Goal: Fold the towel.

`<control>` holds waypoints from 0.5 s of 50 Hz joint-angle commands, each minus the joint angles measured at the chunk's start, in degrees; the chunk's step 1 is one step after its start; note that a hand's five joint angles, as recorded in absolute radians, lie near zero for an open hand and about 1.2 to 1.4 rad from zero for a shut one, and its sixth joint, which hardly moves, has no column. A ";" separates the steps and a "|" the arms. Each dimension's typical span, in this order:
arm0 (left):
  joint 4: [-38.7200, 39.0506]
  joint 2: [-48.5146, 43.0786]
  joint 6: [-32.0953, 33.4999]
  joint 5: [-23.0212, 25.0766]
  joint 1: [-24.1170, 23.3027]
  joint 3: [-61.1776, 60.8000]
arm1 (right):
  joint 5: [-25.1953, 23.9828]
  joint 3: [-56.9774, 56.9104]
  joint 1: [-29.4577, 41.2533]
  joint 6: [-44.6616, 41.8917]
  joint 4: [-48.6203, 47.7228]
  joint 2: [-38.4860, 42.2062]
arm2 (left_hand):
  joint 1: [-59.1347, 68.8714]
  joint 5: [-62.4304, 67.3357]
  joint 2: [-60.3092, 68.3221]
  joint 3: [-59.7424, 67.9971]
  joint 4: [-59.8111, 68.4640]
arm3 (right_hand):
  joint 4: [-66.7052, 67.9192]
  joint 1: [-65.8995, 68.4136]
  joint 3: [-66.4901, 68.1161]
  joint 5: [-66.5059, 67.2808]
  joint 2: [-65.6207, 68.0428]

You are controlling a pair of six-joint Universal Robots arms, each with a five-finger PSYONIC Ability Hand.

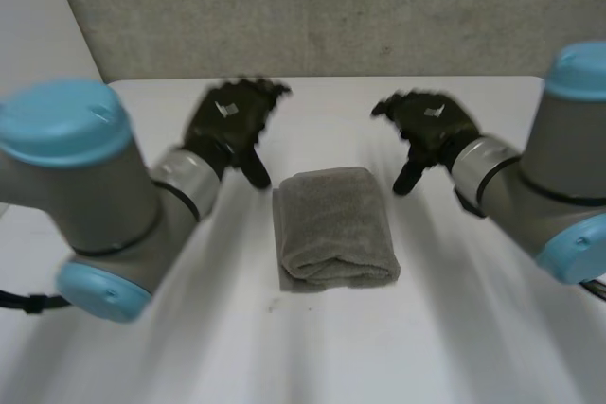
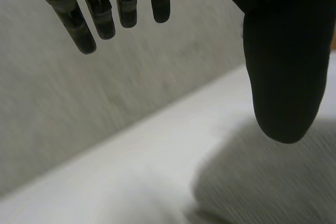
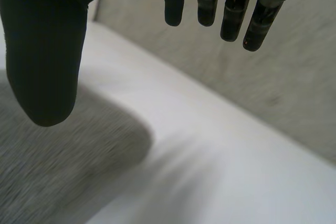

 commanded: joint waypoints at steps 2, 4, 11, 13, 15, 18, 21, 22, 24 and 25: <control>-3.89 15.22 -0.98 -0.40 6.91 1.83 | 7.69 0.13 -2.54 0.37 -1.68 -14.78 | 2.03 1.46 1.79 1.75 1.87 | -3.27 -2.10 -2.20 -3.40 -3.47; -5.66 17.27 -1.69 -0.58 7.89 2.27 | 8.76 0.04 -2.98 0.55 -1.77 -17.61 | 2.03 1.46 1.79 1.74 1.87 | -3.27 -2.10 -2.20 -3.40 -3.47; -16.36 22.71 -4.68 -1.19 10.87 5.52 | 13.58 -0.05 -4.48 0.64 -0.46 -25.34 | -0.32 -0.88 -0.56 -0.60 -0.47 | -3.27 -2.10 -2.20 -3.40 -3.47; -18.39 22.80 -4.77 -1.11 11.05 5.96 | 14.11 -0.23 -4.56 0.64 0.94 -25.61 | -0.83 -1.39 -1.07 -1.11 -0.98 | -3.27 -2.10 -2.20 -3.40 -3.47; -20.25 22.80 -4.77 -0.93 11.14 6.58 | 14.12 -0.75 -4.56 0.64 2.54 -25.61 | -1.00 -1.57 -1.24 -1.28 -1.16 | -3.27 -2.10 -2.20 -3.40 -3.47; -22.44 22.98 -4.77 -0.84 11.23 7.10 | 14.12 -1.90 -4.39 0.64 5.17 -25.52 | -1.00 -1.57 -1.24 -1.28 -1.16 | -3.27 -2.10 -2.20 -3.40 -3.47; -22.71 23.50 -4.77 -0.84 11.23 6.84 | 14.12 -2.16 -4.12 0.64 5.96 -25.52 | -1.00 -1.57 -1.24 -1.28 -1.16 | -3.27 -2.10 -2.20 -3.40 -3.47; -22.71 23.68 -4.77 -0.75 11.23 6.49 | 14.12 -2.16 -4.12 0.64 6.05 -25.35 | -1.00 -1.57 -1.24 -1.28 -1.16 | -3.27 -2.10 -2.20 -3.40 -3.47; -22.63 23.77 -4.77 -0.75 11.14 6.14 | 14.03 -2.16 -4.12 0.64 6.14 -25.17 | -1.00 -1.57 -1.24 -1.28 -1.16 | -3.27 -2.10 -2.20 -3.40 -3.47; -22.63 23.77 -4.77 -0.75 11.14 6.14 | 14.03 -2.16 -4.12 0.64 6.14 -25.00 | -1.00 -1.57 -1.24 -1.28 -1.16 | -3.27 -2.10 -2.20 -3.40 -3.47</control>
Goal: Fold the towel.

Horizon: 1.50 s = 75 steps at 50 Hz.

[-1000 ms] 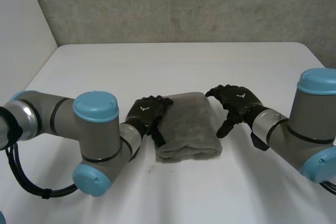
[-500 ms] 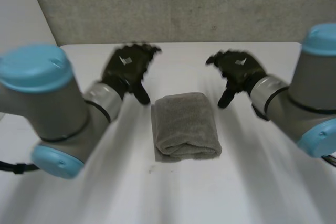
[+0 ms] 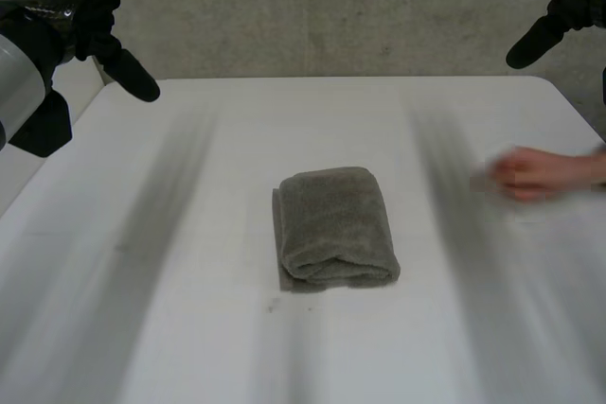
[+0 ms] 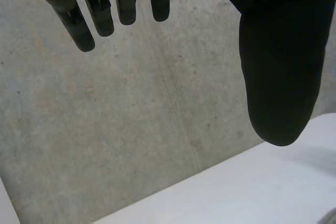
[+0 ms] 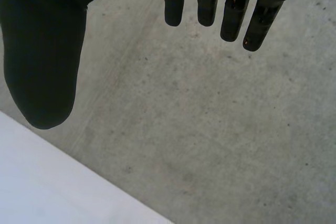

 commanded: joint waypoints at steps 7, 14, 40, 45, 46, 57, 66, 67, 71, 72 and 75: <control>0.05 0.36 -0.08 0.14 -0.02 -2.22 | -0.81 0.63 0.37 -0.19 1.00 1.32 | 0.00 -1.47 0.43 0.44 0.33 | -3.27 -2.10 -2.20 -3.39 -3.47; 4.35 0.36 0.36 0.22 -0.11 -4.24 | -0.99 1.77 0.55 -0.36 0.82 2.81 | 0.00 -1.47 0.43 0.44 0.33 | -3.27 -2.10 -2.20 -3.39 -3.47; 6.55 0.18 0.28 0.31 0.07 -6.00 | -0.90 2.21 0.72 -0.80 0.74 3.69 | 0.00 -1.47 0.43 0.44 0.33 | -3.27 -2.10 -2.20 -3.39 -3.47; 8.57 0.18 0.28 0.31 0.07 -6.88 | -0.90 2.65 0.81 -0.80 0.56 3.52 | 0.00 -1.47 0.43 0.44 0.33 | -3.27 -2.10 -2.20 -3.39 -3.47; 9.44 0.18 0.36 0.31 -0.02 -7.22 | -0.90 2.82 0.81 -0.89 0.56 3.34 | 0.00 -1.47 0.43 0.44 0.33 | -3.27 -2.10 -2.20 -3.39 -3.47; 10.60 0.45 0.36 0.31 -0.37 -8.02 | -0.99 2.91 0.81 -0.98 -0.06 3.25 | 0.00 -1.47 0.43 0.44 0.33 | -3.27 -2.10 -2.20 -3.39 -3.47; 10.60 -0.08 0.36 0.31 -0.02 -8.02 | -0.99 2.91 0.72 -0.98 -0.23 3.34 | 0.00 -1.47 0.43 0.44 0.33 | -3.27 -2.10 -2.20 -3.39 -3.47; 10.60 -0.08 0.36 0.31 -0.02 -8.02 | -0.99 2.91 0.72 -0.98 -0.23 3.34 | 0.00 -1.47 0.43 0.44 0.33 | -3.27 -2.10 -2.20 -3.39 -3.47; 10.60 -0.17 0.36 0.31 -0.02 -8.02 | -1.08 2.91 0.63 -0.98 -0.32 3.25 | 0.00 -1.47 0.43 0.44 0.33 | -3.27 -2.10 -2.20 -3.39 -3.47; 10.60 -0.17 0.36 0.31 -0.02 -8.02 | -1.08 2.91 0.63 -0.98 -0.32 3.25 | 0.00 -1.47 0.43 0.44 0.33 | -3.27 -2.10 -2.20 -3.39 -3.47; 10.60 -0.17 0.45 0.31 -0.02 -8.02 | -1.08 2.91 0.63 -0.98 -0.32 3.25 | 0.00 -1.47 0.43 0.44 0.33 | -3.27 -2.10 -2.20 -3.39 -3.47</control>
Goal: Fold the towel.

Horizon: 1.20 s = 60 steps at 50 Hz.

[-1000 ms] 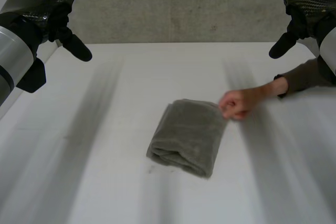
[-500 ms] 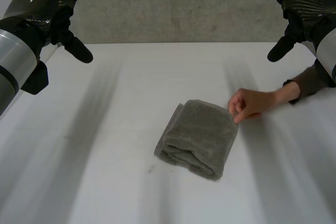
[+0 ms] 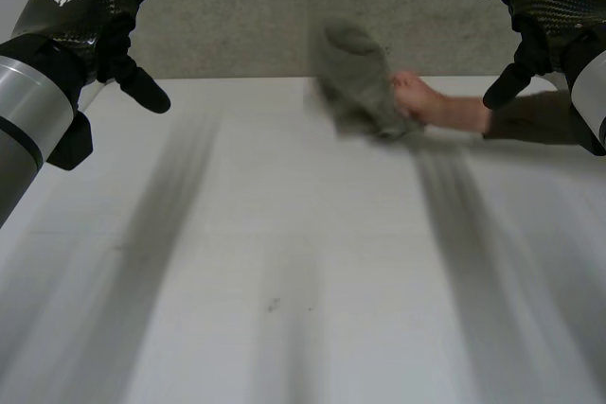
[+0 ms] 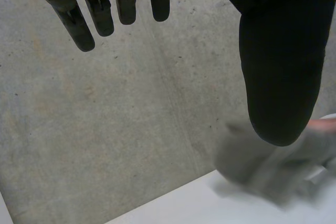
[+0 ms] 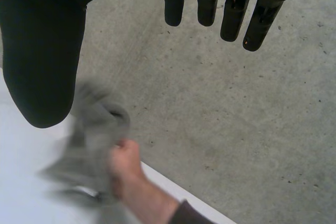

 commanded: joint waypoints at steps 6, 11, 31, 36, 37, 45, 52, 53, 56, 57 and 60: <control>0.08 0.20 0.00 0.00 -0.08 -0.08 | -0.20 0.17 0.06 -0.08 -0.02 0.06 | 0.00 -1.46 0.57 0.50 0.42 | -3.27 -2.10 -2.20 -3.38 -3.47; 0.52 0.38 0.09 0.00 -0.08 -0.61 | -0.99 0.44 0.06 -0.08 -0.02 -0.03 | 0.00 -1.46 0.57 0.50 0.42 | -3.27 -2.10 -2.20 -3.38 -3.47; 2.63 -0.94 0.26 0.00 -0.35 -1.31 | -1.87 0.96 0.85 0.01 -0.28 -0.20 | 0.17 -1.29 0.74 0.67 0.59 | -3.27 -2.10 -2.20 -3.38 -3.47; 2.63 -1.12 0.26 -0.09 -0.26 -1.31 | -1.87 0.96 0.85 0.01 -0.63 -0.29 | 0.17 -1.29 0.74 0.67 0.59 | -3.27 -2.10 -2.20 -3.38 -3.47; 2.63 -1.12 0.26 -0.09 -0.26 -1.40 | -1.87 0.96 0.85 0.01 -0.64 -0.29 | 0.17 -1.29 0.74 0.67 0.59 | -3.27 -2.10 -2.20 -3.38 -3.47; 2.63 -1.99 0.26 0.00 -0.43 -1.40 | -1.96 0.96 0.94 0.01 -0.72 -0.21 | 1.01 -0.45 1.58 1.51 1.43 | -3.27 -2.10 -2.20 -3.38 -3.47; 2.37 -4.80 0.26 0.00 -0.61 -1.14 | -3.79 0.70 0.94 -0.43 -0.46 0.58 | 1.68 0.22 2.25 2.18 2.10 | -3.27 -2.10 -2.20 -3.38 -3.47; 2.28 -5.85 0.35 0.00 -0.61 -0.79 | -5.20 0.61 0.94 -1.30 0.24 1.37 | 3.35 1.89 3.92 3.85 3.77 | -3.27 -2.10 -2.20 -3.38 -3.47; 1.14 -8.66 0.87 0.00 -0.52 0.27 | -7.57 0.61 0.93 -5.07 1.38 4.79 | 10.38 8.92 10.95 10.88 10.80 | -3.27 -2.10 -2.20 -3.38 -3.47; 1.14 -8.67 0.88 0.00 -0.52 0.27 | -7.58 0.61 0.94 -5.09 1.39 4.80 | 10.43 8.97 11.00 10.93 10.85 | -3.27 -2.10 -2.20 -3.38 -3.47; -2.36 -10.95 3.15 0.00 -0.61 0.97 | -8.11 0.35 1.02 -9.73 3.05 7.26 | 19.16 17.70 19.73 19.66 19.58 | -3.27 -2.10 -2.20 -3.38 -3.47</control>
